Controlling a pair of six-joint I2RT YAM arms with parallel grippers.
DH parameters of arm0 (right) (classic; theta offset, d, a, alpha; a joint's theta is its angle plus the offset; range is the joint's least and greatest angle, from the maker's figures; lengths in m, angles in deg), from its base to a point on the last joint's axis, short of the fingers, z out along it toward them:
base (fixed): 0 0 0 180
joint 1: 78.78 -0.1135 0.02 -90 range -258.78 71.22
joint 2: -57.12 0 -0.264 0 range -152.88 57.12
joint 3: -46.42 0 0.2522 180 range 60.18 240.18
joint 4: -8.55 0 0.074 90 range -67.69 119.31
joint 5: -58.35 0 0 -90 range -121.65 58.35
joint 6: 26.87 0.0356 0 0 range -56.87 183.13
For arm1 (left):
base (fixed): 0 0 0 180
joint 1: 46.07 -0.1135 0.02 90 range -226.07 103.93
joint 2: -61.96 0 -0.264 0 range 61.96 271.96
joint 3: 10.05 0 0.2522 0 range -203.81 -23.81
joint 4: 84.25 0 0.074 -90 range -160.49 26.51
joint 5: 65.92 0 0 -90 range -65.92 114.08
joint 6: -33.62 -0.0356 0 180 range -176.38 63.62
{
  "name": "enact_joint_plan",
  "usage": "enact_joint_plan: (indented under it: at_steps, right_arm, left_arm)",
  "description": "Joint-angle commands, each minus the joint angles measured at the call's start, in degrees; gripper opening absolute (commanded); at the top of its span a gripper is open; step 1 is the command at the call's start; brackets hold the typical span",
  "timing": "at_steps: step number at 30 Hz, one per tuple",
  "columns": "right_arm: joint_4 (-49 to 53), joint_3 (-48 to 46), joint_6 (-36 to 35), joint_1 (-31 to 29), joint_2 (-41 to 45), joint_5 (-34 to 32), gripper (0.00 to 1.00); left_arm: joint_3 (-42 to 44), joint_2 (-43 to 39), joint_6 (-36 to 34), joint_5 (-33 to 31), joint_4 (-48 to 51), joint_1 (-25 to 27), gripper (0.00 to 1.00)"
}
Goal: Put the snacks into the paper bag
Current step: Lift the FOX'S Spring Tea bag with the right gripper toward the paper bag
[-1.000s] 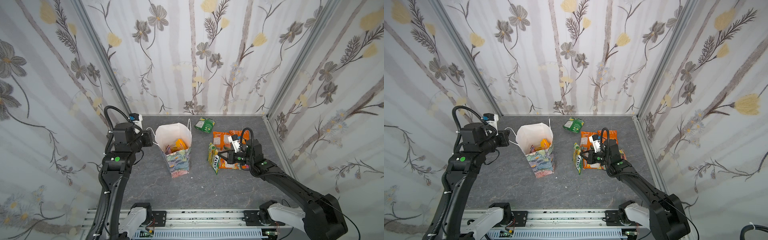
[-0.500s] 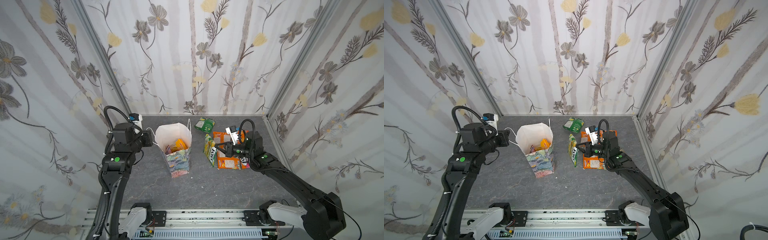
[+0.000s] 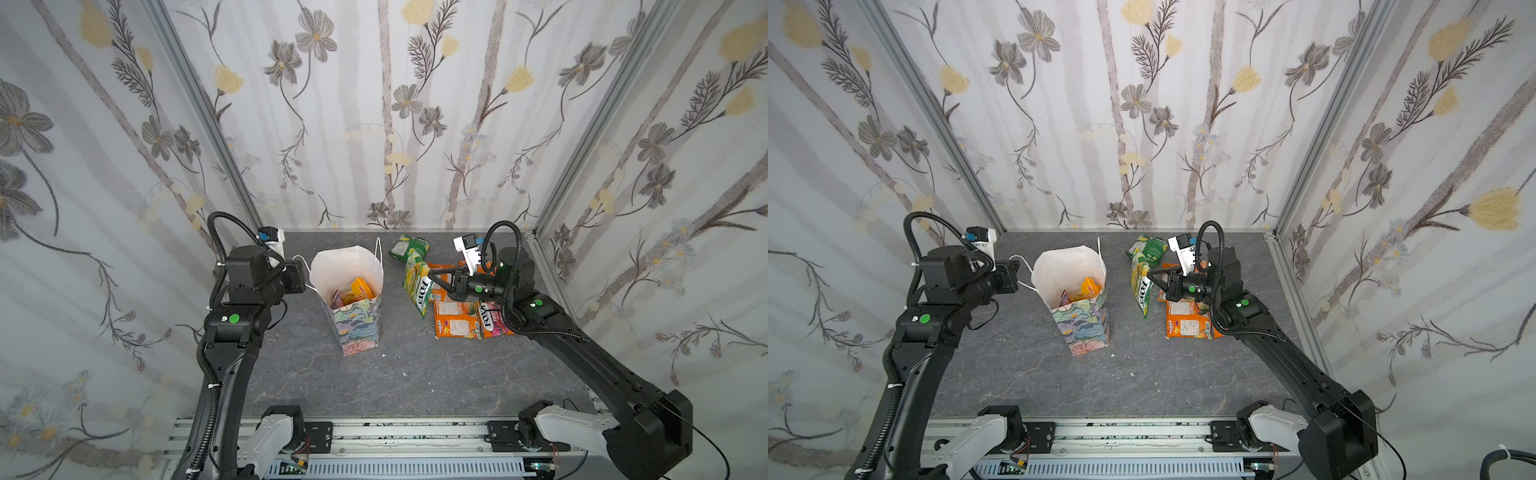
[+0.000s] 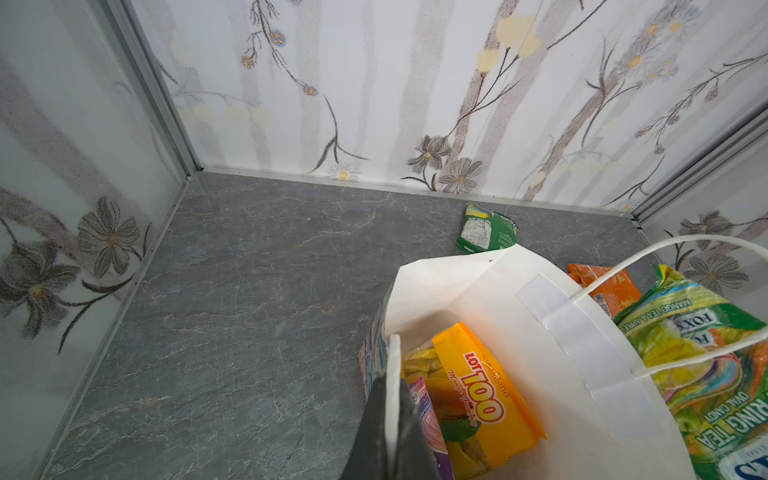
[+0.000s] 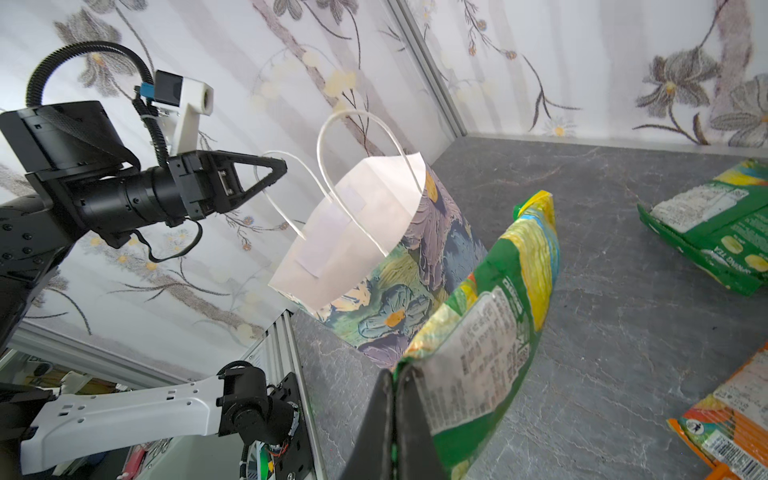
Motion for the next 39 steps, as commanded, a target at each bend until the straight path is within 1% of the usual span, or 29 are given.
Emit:
enact_joint_plan:
  at_steps: [1, 9, 13, 17, 19, 22, 30, 34, 39]
  right_arm:
    - [-1.0, 3.3, -1.9, -0.1, -0.6, -1.1, 0.0]
    - [-1.0, 11.8, -3.9, -1.6, -3.7, -3.5, 0.0]
    - [-0.9, 16.0, -4.4, -2.1, -5.3, -5.2, 0.0]
    - [0.3, 20.8, -6.5, -3.1, -7.3, -8.2, 0.0]
    - [0.3, 23.1, -6.5, -3.5, -8.6, -8.4, 0.0]
    - [0.0, 26.4, -6.5, -4.5, -10.8, -8.5, 0.0]
    - [-1.0, 33.7, -8.9, -8.5, -14.3, -11.8, 0.0]
    - [-2.4, 36.2, -8.9, -10.2, -15.6, -11.9, 0.0]
    - [-0.6, 40.5, -10.3, -12.7, -18.1, -11.3, 0.0]
  left_arm:
    - [-0.3, 0.1, -0.4, 0.4, -1.0, 0.0, 0.02]
    - [-0.1, -0.1, -0.3, 0.7, -1.1, 0.1, 0.02]
    - [-0.2, -0.1, -0.3, 0.8, -1.2, 0.0, 0.02]
    - [-0.2, -0.1, -0.2, 0.9, -1.2, 0.1, 0.02]
    - [-0.1, -0.1, -0.2, 0.9, -1.1, 0.0, 0.02]
    - [-0.1, -0.1, -0.3, 0.9, -1.1, 0.0, 0.02]
    - [0.4, -0.3, -0.2, 1.1, -1.2, 0.0, 0.02]
    - [0.0, -0.1, -0.1, 1.5, -0.9, 0.0, 0.02]
    - [0.3, -0.5, -0.1, 1.3, -1.1, 0.0, 0.02]
